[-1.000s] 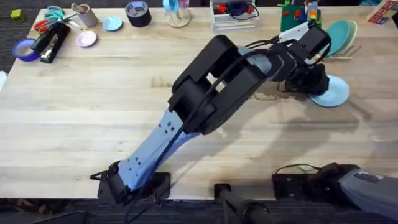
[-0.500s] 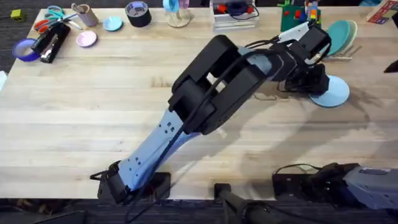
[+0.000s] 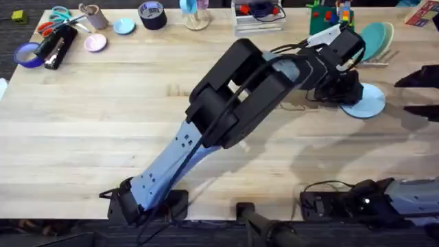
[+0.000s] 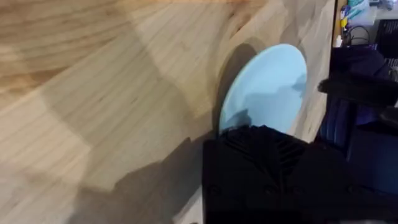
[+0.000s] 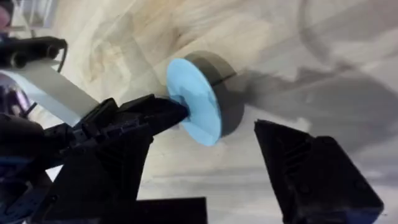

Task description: Pick up the plates from the table one by one and place each into a slot on the dish rack.

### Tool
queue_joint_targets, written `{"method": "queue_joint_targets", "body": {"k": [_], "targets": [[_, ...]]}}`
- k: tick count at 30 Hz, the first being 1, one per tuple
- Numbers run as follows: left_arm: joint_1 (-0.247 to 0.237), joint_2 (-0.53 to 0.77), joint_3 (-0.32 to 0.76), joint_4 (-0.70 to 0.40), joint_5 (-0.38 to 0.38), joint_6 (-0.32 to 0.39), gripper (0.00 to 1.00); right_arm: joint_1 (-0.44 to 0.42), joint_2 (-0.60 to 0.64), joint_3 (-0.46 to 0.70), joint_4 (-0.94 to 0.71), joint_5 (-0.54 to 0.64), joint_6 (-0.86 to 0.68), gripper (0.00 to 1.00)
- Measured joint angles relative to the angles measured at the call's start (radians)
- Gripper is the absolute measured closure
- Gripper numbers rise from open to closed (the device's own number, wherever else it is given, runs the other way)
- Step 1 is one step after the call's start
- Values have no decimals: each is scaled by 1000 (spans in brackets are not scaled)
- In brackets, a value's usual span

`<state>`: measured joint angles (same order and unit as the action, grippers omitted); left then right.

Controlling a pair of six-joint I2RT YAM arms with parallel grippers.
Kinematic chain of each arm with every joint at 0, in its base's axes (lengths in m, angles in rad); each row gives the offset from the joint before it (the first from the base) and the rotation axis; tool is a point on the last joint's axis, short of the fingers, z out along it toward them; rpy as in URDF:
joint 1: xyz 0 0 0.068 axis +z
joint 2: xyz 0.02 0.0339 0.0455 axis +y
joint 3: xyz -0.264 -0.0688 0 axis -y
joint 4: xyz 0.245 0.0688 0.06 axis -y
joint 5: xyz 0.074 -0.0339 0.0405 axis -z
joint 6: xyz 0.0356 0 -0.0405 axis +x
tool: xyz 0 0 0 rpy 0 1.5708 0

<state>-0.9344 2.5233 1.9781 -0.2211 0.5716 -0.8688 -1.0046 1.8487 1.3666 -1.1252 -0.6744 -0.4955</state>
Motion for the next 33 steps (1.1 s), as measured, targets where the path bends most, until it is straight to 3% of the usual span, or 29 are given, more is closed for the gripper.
{"method": "queue_joint_targets", "body": {"k": [14, 21, 24, 28, 33], "targets": [[0, 0, 0, 0, 0, 0, 963, 6, 150, 0, 45, -128, -143, 16], [0, 0, 0, 0, 0, 0, 963, 74, 167, 0, 85, -150, -172, 67], [0, 0, 0, 0, 0, 0, 963, 106, 167, 0, 96, -149, -179, 144], [0, 0, 0, 0, 0, 0, 963, 123, 167, 0, 96, -149, -186, 430], [0, 0, 0, 0, 0, 0, 963, 122, 167, 0, 92, -131, -186, 560]]}}
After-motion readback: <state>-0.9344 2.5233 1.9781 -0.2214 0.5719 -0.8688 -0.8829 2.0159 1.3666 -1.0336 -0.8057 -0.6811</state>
